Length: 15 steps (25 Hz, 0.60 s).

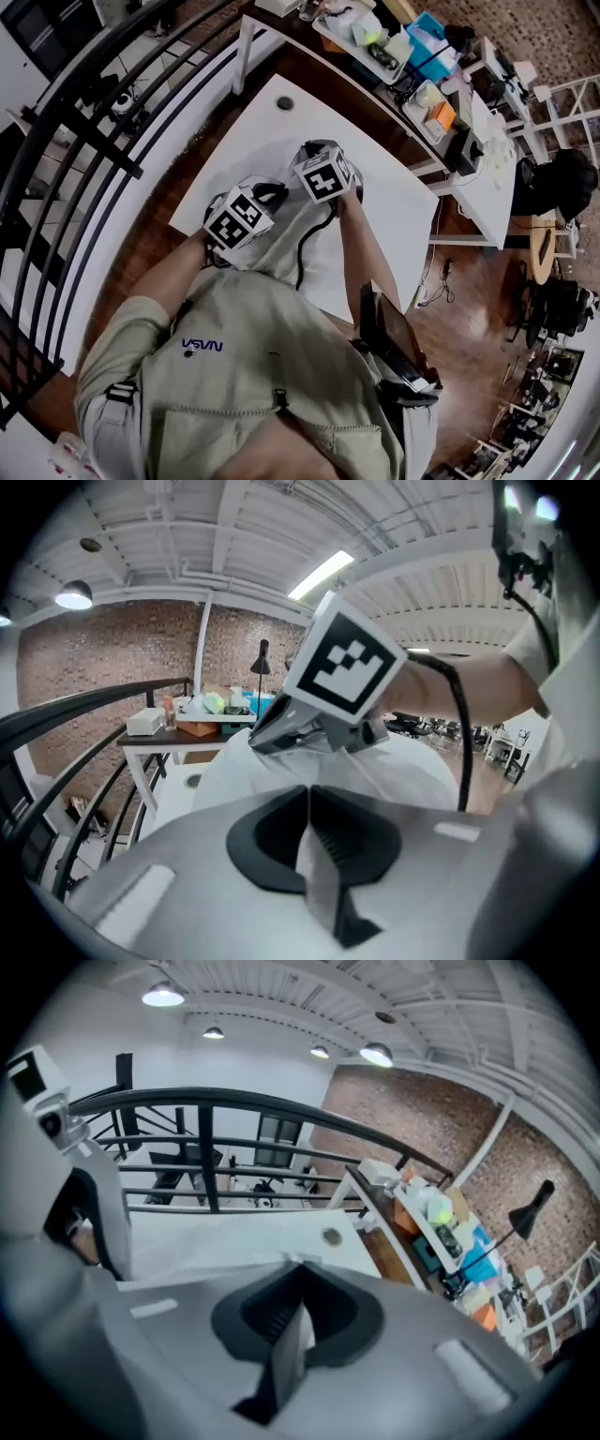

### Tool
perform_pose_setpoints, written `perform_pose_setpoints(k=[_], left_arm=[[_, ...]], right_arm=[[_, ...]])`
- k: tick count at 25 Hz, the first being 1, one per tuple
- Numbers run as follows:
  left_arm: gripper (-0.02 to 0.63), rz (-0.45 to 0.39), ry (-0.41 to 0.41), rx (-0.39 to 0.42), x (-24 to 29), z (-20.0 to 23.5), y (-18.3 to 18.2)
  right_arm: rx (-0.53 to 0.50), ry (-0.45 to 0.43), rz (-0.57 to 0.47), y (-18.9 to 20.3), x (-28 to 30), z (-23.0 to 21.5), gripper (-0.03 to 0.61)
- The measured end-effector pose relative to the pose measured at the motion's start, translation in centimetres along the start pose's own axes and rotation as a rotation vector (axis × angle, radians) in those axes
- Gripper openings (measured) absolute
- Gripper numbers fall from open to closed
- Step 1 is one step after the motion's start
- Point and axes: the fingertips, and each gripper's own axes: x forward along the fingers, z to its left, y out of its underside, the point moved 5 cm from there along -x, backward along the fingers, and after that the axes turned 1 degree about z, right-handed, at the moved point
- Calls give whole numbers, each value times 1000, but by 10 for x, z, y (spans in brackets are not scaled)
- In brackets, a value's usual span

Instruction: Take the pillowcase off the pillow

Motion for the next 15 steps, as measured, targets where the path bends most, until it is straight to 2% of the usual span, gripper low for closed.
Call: perform_pose_setpoints(k=[3, 5, 7, 9, 12, 14, 15], left_arm=[[18, -51, 49, 71, -21, -17, -7], [18, -87, 78, 111, -36, -28, -9], [17, -109, 80, 119, -49, -32, -6], [17, -118, 62, 77, -57, -26, 5], [18, -131, 29, -59, -55, -5, 24], [20, -124, 12, -134, -45, 7, 31], [20, -112, -4, -147, -38, 13, 32]], right_arm=[[47, 124, -20, 0, -11, -28, 7], [65, 200, 18, 13, -14, -48, 6], [113, 237, 76, 35, -16, -65, 6], [189, 248, 143, 67, -16, -76, 7], [316, 237, 208, 113, -15, -78, 8], [357, 228, 180, 124, -17, -72, 8], [356, 229, 145, 122, -19, -70, 8]])
